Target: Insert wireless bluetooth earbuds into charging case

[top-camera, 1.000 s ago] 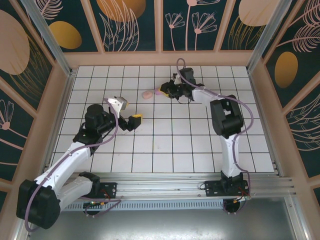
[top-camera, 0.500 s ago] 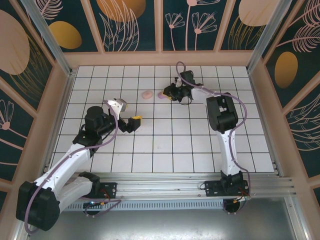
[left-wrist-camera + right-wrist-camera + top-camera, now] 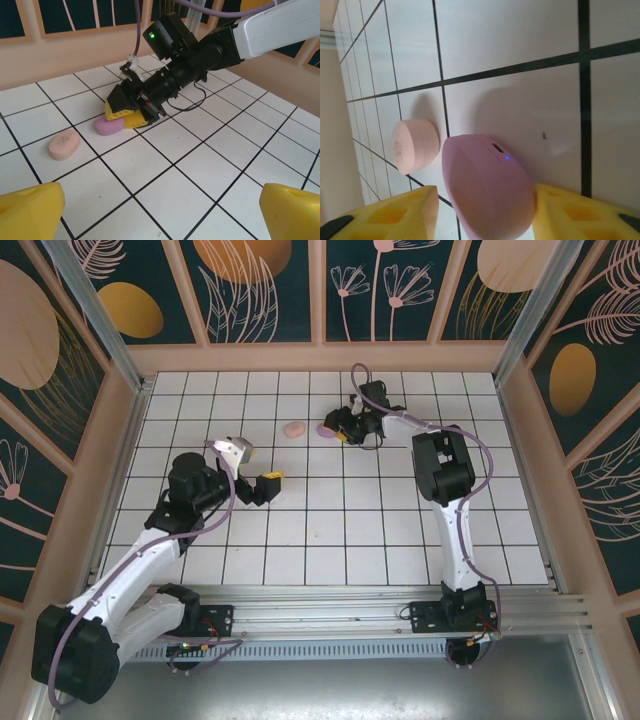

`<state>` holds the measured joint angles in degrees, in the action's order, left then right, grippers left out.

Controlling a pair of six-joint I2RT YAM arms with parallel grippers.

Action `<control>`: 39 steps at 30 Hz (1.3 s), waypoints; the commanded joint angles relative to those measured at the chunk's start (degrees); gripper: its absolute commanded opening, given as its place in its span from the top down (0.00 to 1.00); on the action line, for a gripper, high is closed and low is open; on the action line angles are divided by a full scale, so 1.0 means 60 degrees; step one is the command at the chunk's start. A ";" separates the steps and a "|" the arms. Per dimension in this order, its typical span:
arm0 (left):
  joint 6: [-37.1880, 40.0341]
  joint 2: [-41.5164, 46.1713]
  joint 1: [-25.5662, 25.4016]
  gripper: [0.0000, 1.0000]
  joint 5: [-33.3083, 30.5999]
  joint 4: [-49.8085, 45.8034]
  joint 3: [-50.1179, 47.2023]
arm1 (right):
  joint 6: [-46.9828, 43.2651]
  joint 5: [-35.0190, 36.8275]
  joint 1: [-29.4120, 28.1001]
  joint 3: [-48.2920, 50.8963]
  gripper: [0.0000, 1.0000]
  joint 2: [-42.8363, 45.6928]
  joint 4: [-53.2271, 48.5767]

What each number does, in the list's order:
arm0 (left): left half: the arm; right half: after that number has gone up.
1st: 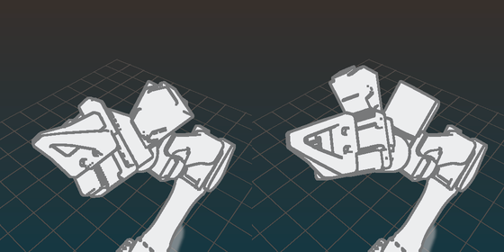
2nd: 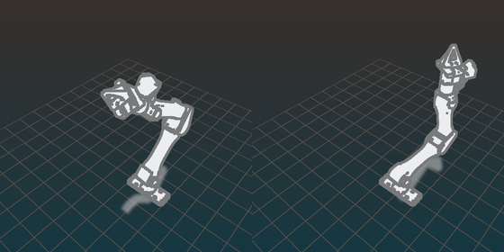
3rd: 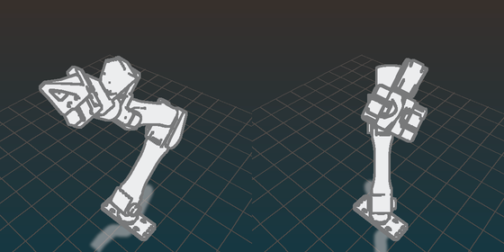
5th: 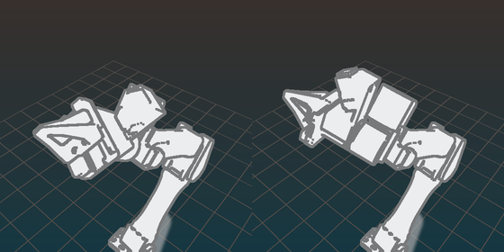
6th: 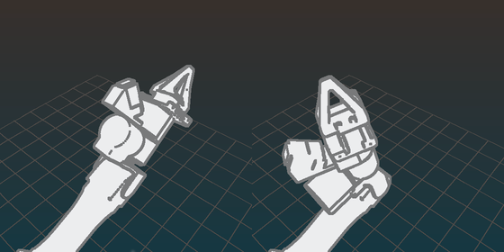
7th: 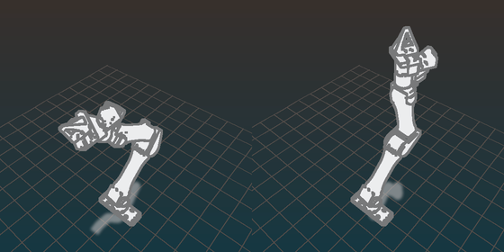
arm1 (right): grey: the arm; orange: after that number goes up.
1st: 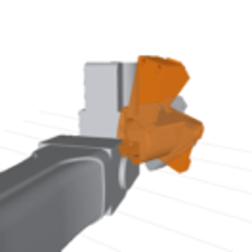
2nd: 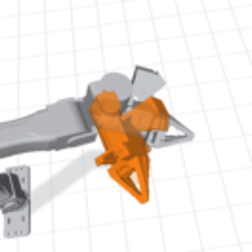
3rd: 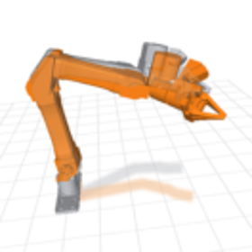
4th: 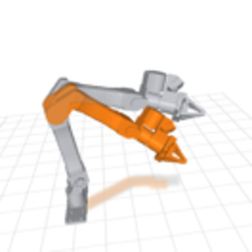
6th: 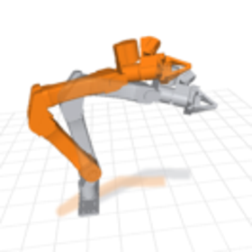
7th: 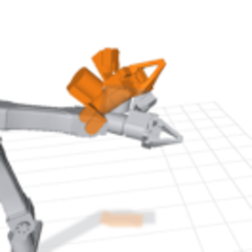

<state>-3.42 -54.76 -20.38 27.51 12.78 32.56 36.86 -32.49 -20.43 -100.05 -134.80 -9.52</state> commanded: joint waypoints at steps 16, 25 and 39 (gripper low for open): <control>-0.0705 -0.0318 0.0435 0.01 -0.4591 -0.0874 0.0809 | -0.2289 0.4745 -0.0005 0.1788 0.28 0.4999 -0.1608; -0.0859 -0.1155 0.1444 0.01 -0.6284 0.1920 -0.0200 | -0.3073 0.7766 0.0543 0.6329 0.02 0.8888 0.0583; 0.0366 -0.2696 0.2066 0.01 -0.7619 0.7226 -0.2965 | -0.6283 0.7019 0.2669 1.3810 0.01 1.1235 0.9062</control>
<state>-2.31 -69.36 -8.32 -17.47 41.71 17.37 5.96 12.03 -4.95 -19.42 -66.72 27.64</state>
